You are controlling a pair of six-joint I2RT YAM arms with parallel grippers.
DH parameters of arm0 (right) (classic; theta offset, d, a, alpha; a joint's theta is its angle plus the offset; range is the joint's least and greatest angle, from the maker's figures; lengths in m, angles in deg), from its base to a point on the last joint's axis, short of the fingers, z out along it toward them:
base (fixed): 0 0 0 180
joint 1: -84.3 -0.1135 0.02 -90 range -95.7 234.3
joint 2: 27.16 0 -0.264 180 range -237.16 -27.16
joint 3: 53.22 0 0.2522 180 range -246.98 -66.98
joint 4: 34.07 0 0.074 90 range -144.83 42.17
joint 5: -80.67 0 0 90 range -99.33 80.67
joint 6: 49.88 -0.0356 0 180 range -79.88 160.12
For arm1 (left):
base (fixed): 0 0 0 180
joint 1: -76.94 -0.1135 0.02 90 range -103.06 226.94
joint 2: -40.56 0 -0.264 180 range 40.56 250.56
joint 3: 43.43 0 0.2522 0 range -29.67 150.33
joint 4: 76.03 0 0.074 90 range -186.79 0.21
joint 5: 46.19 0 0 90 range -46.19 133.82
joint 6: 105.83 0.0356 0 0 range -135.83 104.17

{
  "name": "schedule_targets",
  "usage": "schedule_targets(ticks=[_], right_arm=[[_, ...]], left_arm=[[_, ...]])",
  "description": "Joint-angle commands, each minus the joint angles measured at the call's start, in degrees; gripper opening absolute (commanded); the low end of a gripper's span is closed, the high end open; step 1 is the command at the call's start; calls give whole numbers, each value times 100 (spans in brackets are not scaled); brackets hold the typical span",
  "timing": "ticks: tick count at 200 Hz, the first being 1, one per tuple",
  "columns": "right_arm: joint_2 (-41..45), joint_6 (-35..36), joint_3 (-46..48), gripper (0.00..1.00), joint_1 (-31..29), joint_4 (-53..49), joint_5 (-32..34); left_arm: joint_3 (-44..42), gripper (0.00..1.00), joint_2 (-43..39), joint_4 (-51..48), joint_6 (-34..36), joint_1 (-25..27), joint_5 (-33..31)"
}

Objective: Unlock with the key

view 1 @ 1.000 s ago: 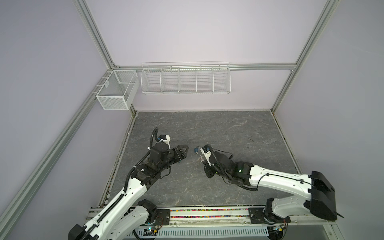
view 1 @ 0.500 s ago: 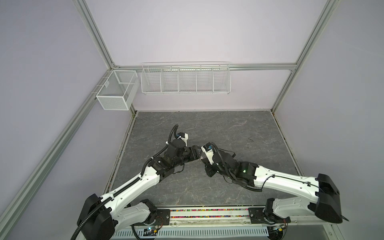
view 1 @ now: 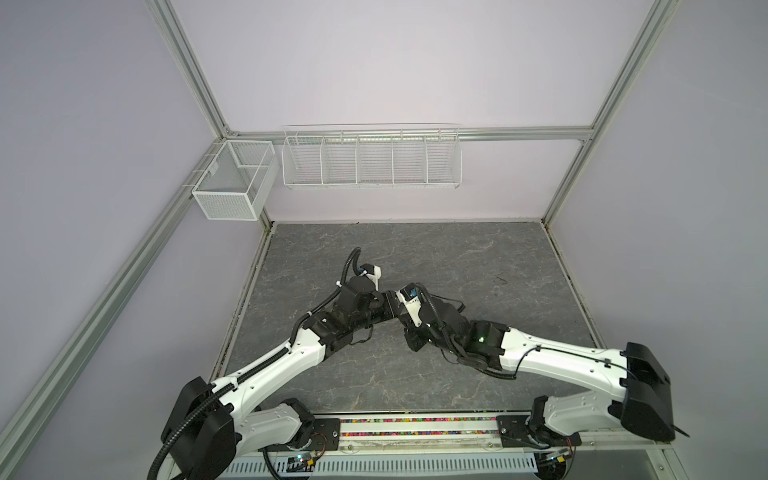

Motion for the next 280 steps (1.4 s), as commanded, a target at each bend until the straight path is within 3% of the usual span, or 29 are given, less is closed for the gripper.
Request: schedule_targets(ticks=[1, 13, 57, 91, 122, 140, 155, 176, 191, 209, 226, 256, 280], right_arm=[[-74, 107, -114, 6, 38, 40, 109], [-83, 104, -103, 6, 39, 29, 119], [-47, 87, -96, 6, 40, 2, 172], [-76, 95, -154, 6, 32, -38, 212], [-99, 107, -202, 6, 40, -77, 243], [-72, 123, -205, 15, 40, -100, 247], [-19, 82, -221, 32, 40, -177, 325], [204, -3, -246, 35, 68, -407, 269], [495, -49, -158, 45, 124, -462, 134], [787, -149, -86, 55, 372, -584, -597], [1063, -419, -64, 57, 736, -701, -1395], [1610, -859, 323, 57, 1648, -87, -3387], [1763, -1150, 623, 54, 2248, 397, -4219]], left_arm=[[71, 29, -87, 42, 8, 17, -56], [78, 21, -101, 43, 4, 19, -62], [115, 8, -45, 16, 25, 18, -67], [137, 0, -21, 33, 28, 15, -49], [176, 0, 3, 48, 45, 11, -21], [201, 0, 3, 76, 91, 10, -8], [194, 0, -9, 217, 246, 11, 40], [203, 0, -70, 450, 515, -7, 68], [227, 0, -112, 626, 795, -33, 72], [309, 0, -88, 842, 1203, -68, 315], [425, 0, -46, 1014, 1543, -99, 608], [495, 0, -43, 1550, 1925, -154, 1053], [539, 0, 14, 2004, 1903, -259, 1403]])
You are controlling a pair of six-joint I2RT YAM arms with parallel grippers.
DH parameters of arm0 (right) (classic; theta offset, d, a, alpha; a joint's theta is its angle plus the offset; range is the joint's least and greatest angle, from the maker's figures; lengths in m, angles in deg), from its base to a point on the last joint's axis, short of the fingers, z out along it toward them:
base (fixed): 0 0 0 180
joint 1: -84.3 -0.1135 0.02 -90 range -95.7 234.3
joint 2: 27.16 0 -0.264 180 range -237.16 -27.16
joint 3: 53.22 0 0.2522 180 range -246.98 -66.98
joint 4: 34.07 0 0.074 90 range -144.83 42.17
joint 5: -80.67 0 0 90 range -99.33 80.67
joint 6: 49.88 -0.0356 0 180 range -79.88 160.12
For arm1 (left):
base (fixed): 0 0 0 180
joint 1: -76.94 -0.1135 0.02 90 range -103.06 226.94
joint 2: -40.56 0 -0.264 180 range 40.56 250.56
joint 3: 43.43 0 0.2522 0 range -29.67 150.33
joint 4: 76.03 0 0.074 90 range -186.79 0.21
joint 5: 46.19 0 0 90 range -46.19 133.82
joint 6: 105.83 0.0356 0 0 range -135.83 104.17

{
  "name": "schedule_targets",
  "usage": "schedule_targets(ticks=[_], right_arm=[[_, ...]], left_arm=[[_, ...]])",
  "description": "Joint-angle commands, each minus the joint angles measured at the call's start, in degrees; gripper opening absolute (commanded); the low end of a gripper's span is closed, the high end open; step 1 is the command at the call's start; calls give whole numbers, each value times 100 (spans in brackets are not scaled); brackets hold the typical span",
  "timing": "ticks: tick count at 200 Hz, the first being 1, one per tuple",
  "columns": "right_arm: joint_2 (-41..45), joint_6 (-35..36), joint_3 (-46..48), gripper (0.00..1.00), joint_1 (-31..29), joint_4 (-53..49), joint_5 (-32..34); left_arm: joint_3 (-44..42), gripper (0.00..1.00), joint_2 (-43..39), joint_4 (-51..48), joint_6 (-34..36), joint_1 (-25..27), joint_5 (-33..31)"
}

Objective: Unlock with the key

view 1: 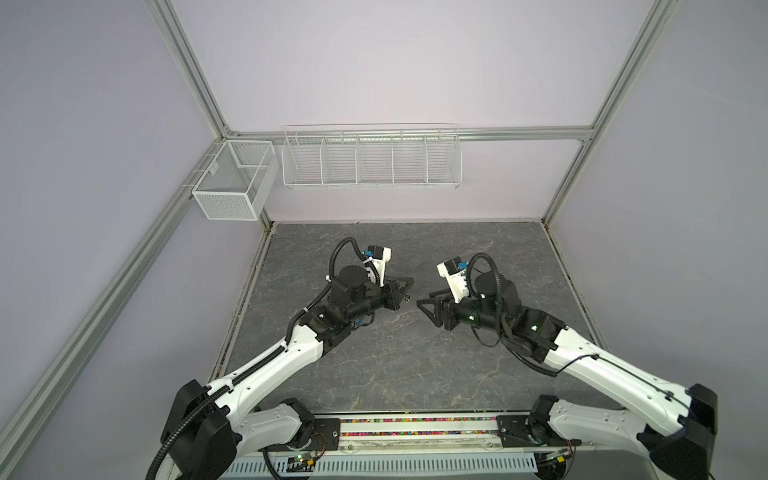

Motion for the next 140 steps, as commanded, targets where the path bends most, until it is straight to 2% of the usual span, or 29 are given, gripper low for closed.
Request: schedule_targets(ticks=[1, 20, 34, 58, 81, 140], right_arm=[[111, -455, 389, 54, 444, 596, -1554], [85, -830, 606, 50, 790, 1328, -2237], [-17, -853, 615, 49, 822, 1622, -2434], [-256, -880, 524, 42, 860, 1810, -2579], [-358, -1025, 523, 41, 864, 2240, -2745], [-647, -1092, 349, 38, 888, 2407, -2726]], left_arm=[[195, 0, 39, 685, 304, -105, 550], [270, 0, 105, 939, 298, -142, 855], [310, 0, 142, 1077, 290, -145, 1002], [299, 0, 190, 1339, 227, -148, 1106], [281, 0, 196, 1428, 230, -151, 1107], [289, 0, 231, 1605, 172, -151, 1281]])
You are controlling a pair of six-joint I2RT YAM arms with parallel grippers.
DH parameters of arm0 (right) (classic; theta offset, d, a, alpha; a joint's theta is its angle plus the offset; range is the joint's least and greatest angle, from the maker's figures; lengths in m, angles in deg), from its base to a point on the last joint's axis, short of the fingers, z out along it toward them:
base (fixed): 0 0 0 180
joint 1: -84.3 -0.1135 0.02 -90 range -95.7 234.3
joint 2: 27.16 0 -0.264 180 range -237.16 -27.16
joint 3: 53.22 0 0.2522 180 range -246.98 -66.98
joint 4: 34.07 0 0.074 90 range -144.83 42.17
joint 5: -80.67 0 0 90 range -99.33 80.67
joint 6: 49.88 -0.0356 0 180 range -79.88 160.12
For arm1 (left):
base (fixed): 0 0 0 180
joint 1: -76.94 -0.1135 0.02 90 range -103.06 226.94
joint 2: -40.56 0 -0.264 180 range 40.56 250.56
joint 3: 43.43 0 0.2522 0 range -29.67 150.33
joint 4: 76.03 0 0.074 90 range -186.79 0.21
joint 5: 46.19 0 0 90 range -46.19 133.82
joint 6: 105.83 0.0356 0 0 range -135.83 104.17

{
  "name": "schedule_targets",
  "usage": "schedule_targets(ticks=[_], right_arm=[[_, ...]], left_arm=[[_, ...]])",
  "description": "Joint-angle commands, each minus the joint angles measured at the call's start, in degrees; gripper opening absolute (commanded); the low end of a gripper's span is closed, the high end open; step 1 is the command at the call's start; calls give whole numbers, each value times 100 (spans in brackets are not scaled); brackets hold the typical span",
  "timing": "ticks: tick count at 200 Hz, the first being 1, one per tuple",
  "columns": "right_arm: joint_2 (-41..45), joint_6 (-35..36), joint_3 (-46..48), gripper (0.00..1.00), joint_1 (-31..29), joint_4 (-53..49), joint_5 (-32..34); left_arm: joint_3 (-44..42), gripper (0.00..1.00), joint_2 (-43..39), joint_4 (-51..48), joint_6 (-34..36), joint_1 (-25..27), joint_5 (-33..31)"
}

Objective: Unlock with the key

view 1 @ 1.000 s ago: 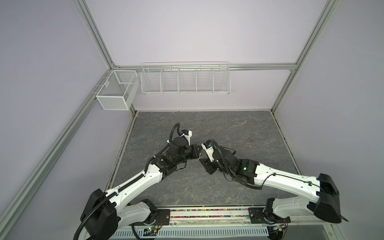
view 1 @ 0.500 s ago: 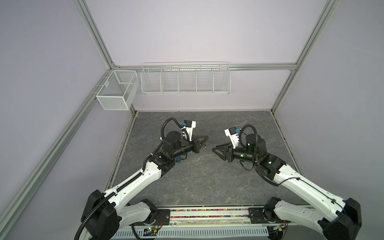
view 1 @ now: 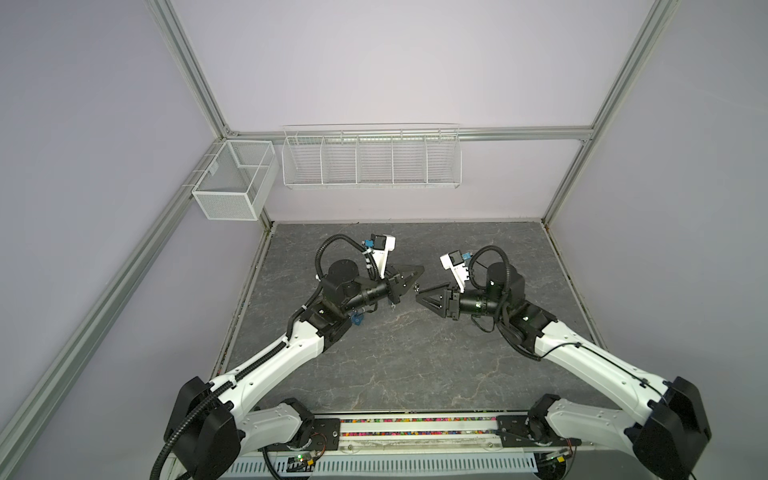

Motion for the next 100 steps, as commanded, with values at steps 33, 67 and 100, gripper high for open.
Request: schedule_targets(ticks=[33, 67, 100], right_arm=[[-216, -182, -211, 34, 60, 563, -187], [-306, -254, -237, 29, 91, 750, -225], [-448, -286, -233, 23, 100, 856, -333]], left_arm=[[155, 0, 98, 244, -15, -28, 232], [159, 0, 97, 233, -13, -28, 232], [170, 0, 91, 254, -15, -28, 249]])
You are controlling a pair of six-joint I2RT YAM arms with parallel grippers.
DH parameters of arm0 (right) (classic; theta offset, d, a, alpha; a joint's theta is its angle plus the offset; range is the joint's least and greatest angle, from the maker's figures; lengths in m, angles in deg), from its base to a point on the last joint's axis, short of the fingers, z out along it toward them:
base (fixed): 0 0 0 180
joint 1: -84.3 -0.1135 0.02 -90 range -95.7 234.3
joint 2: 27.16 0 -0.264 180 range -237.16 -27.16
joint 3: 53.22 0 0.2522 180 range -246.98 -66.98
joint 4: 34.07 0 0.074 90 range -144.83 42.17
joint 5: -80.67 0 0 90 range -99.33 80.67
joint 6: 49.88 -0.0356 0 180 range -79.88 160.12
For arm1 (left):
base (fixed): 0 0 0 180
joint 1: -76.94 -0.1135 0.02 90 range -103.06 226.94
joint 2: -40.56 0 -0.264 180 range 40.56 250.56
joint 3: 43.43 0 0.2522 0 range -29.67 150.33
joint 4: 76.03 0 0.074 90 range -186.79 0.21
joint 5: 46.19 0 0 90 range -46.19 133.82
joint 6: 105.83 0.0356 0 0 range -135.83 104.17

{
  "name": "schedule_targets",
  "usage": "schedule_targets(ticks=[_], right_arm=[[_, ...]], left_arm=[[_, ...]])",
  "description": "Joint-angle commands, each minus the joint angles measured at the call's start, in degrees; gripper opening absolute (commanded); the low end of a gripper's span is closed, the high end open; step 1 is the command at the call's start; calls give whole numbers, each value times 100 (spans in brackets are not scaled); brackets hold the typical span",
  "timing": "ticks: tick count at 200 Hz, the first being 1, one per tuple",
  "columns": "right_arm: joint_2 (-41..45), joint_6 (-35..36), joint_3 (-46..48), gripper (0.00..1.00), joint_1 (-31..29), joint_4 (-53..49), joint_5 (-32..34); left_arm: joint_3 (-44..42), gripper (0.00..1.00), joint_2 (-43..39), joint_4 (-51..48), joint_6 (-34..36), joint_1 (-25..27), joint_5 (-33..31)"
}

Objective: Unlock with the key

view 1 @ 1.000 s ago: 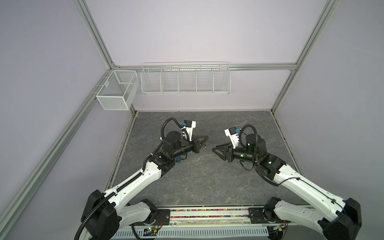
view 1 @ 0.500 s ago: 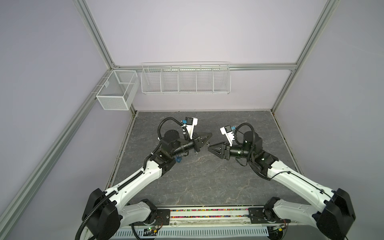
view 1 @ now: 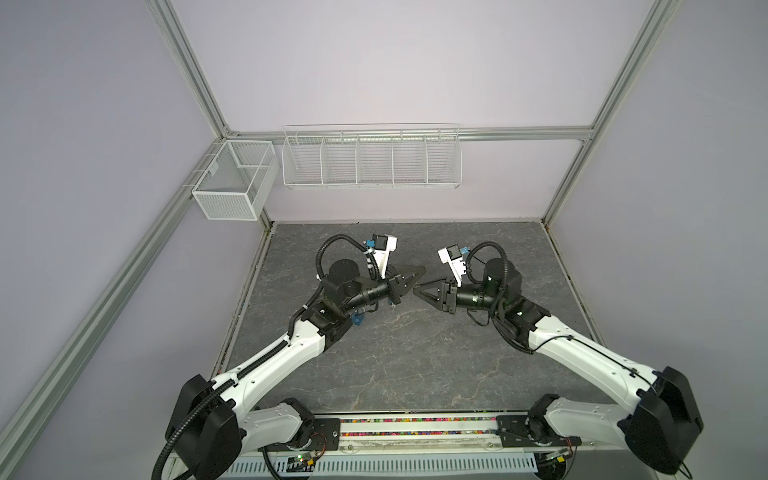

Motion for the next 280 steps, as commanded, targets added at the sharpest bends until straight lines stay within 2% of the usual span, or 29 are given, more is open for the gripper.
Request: schedule_targets(ticks=[1, 24, 53, 75, 135, 145, 172, 198, 241, 280], right_arm=[[-117, -95, -115, 22, 39, 294, -157], [-157, -127, -115, 16, 56, 415, -229], [-163, -177, -67, 15, 77, 579, -280], [-157, -201, -17, 6, 98, 728, -322], [-150, -152, 32, 6, 154, 761, -325], [-147, -93, 19, 6, 167, 663, -288], [-192, 19, -60, 6, 215, 368, -156], [-223, 75, -35, 6, 263, 175, -88], [-168, 142, 243, 6, 267, -80, 198], [-203, 171, 598, 6, 237, -279, 592]], left_arm=[[170, 0, 32, 178, 7, -22, 107], [176, 0, 48, 186, 2, -22, 86], [194, 0, 69, 230, -55, -22, 164], [205, 0, 63, 191, -24, -22, 147], [286, 0, 59, -26, -28, -22, 26], [275, 14, 12, -56, -37, -30, -80], [243, 65, -117, -120, -44, -56, -325], [250, 100, -262, -574, -50, -159, -687], [-287, 99, -746, -826, -401, -626, -1366], [-274, 99, -967, -2956, -195, -881, -2988]])
